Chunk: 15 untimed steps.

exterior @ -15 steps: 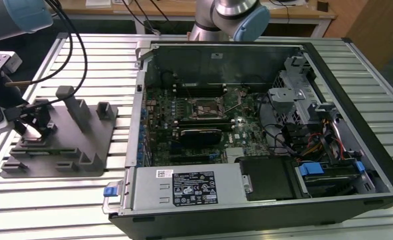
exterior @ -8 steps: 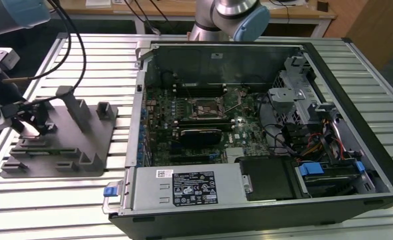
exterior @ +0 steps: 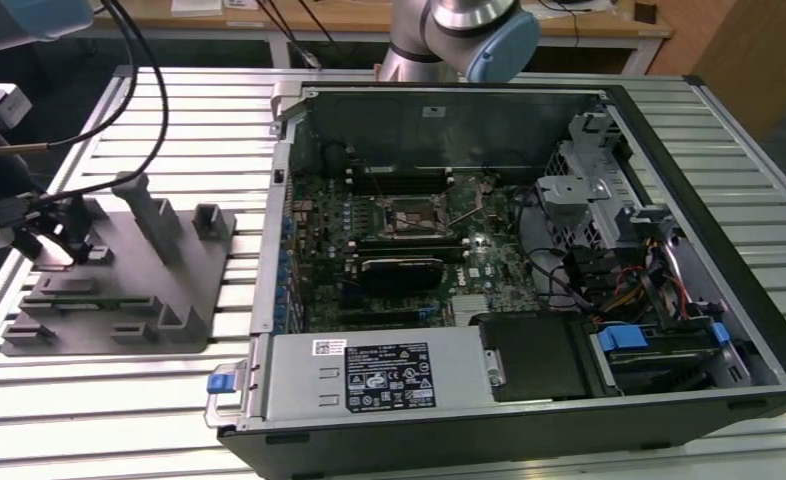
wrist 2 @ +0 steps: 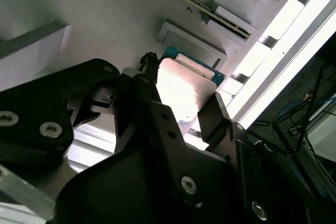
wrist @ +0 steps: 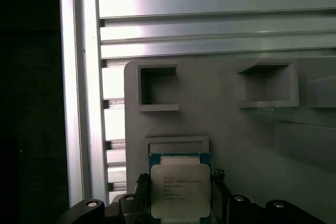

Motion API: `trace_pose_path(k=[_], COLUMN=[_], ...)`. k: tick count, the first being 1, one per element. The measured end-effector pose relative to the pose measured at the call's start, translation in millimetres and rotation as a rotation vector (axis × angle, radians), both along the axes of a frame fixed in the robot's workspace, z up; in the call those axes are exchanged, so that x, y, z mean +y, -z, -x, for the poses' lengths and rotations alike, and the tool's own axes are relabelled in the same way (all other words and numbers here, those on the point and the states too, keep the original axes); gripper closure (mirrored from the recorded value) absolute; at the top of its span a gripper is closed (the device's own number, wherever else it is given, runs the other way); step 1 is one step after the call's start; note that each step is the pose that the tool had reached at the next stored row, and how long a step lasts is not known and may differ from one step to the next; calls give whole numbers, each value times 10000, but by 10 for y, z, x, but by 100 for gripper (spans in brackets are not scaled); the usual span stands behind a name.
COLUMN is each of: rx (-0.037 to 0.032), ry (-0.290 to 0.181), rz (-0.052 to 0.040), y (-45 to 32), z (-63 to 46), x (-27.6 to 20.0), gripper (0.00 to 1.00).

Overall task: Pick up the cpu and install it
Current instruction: 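Pick up the cpu and move it towards the insertion slot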

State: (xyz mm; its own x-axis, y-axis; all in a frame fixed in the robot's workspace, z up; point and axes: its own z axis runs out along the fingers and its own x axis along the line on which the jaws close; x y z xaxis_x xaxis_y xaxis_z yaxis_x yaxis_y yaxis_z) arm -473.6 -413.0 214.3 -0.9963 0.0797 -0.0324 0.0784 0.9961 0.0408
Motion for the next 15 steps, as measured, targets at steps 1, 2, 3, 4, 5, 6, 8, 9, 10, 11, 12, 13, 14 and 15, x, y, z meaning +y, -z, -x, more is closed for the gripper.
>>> trace_pose_path(k=[1,2,3,4,5,6,8,9,10,11,12,13,14,15], rx=[0,0,1,0,0,0,1,0,0,0,0,0,0,-1], ry=[0,0,0,0,0,0,0,0,0,0,0,0,0,0], rz=[0,0,1,0,0,0,1,0,0,0,0,0,0,0], y=[-17,-32,-45,-58,-73,-87,-110,-119,-128,-139,-148,-156,-163,-169], z=[0,0,0,0,0,0,0,0,0,0,0,0,0,0], x=[0,0,0,0,0,0,0,0,0,0,0,0,0,0], gripper=[45,45,45,45,45,45,45,45,45,45,45,45,45,45])
